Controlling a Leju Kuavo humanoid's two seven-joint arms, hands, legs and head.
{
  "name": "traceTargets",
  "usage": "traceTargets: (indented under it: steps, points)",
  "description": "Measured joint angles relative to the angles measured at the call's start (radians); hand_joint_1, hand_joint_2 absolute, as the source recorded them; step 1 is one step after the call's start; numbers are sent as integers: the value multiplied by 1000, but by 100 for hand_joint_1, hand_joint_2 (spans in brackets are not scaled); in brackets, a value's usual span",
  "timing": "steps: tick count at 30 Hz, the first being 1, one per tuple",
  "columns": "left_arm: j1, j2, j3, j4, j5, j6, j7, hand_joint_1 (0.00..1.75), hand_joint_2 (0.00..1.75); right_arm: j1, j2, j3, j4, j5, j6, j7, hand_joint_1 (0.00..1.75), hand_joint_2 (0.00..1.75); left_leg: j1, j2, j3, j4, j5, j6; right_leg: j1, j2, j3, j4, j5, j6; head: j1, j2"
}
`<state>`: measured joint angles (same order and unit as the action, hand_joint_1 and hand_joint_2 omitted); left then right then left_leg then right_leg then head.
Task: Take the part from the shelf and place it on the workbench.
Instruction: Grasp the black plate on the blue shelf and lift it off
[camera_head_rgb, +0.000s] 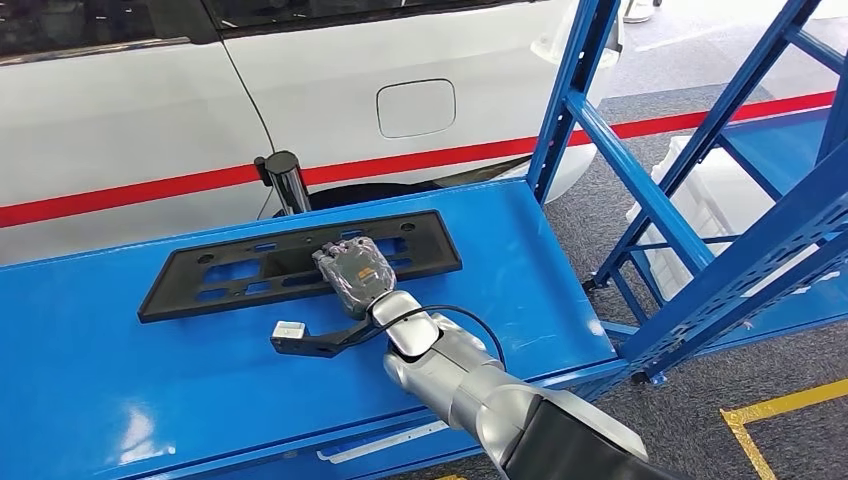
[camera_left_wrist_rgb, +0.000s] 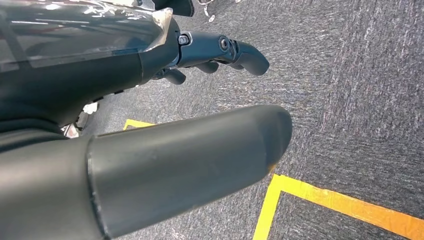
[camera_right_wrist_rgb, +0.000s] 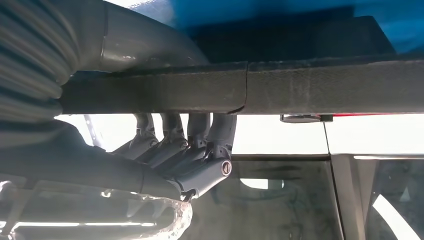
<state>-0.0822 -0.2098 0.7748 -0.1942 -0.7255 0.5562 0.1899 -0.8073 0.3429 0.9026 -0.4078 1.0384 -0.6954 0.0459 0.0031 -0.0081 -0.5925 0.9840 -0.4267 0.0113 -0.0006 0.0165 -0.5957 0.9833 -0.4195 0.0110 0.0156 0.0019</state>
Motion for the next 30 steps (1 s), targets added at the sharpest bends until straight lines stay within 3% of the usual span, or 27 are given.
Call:
traceTargets:
  steps: [10, 12, 17, 21, 26, 30]
  points:
    - [0, 0, 0, 0, -15, 2, -34, 0, 0, 7, 0, -31, -5, 93, 0, 12, 175, 175, 0, 0, 0, 0, 0, 0, 0, 0, 0, 0, 0, 0, 0, 0]
    - [1, 0, 0, -1, -17, 13, -97, 0, 0, 14, -1, -43, -14, 130, 0, 24, 175, 175, 0, 0, 0, 0, 0, 0, 0, 0, 0, 0, 0, 0, 0, 0]
    - [1, 2, 3, -7, 11, 21, -351, 0, 0, 39, -17, -99, -66, 224, 0, 42, 175, 175, 0, 0, 0, 0, 0, 0, 0, 0, 0, 0, 0, 0, 0, 0]
    - [2, 4, 10, -8, 2, 2, -351, 0, 175, 41, -48, -178, -173, 319, 49, 44, 175, 175, 0, 0, -1, 0, 0, 0, 0, 0, -1, 0, 0, 0, 0, 0]
    - [3, 6, 13, -8, -66, -7, -316, 0, 175, -5, -102, -305, -399, 388, 210, 15, 175, 175, 0, -1, -3, 0, 0, 0, -1, -1, -2, 0, 0, 0, 0, 0]
    - [3, 7, 16, -8, -78, -9, -313, 0, 175, -48, -131, -371, -521, 386, 253, 3, 175, 175, 0, -1, -3, 0, 0, 0, -1, -1, -2, 0, 0, 0, 0, 0]
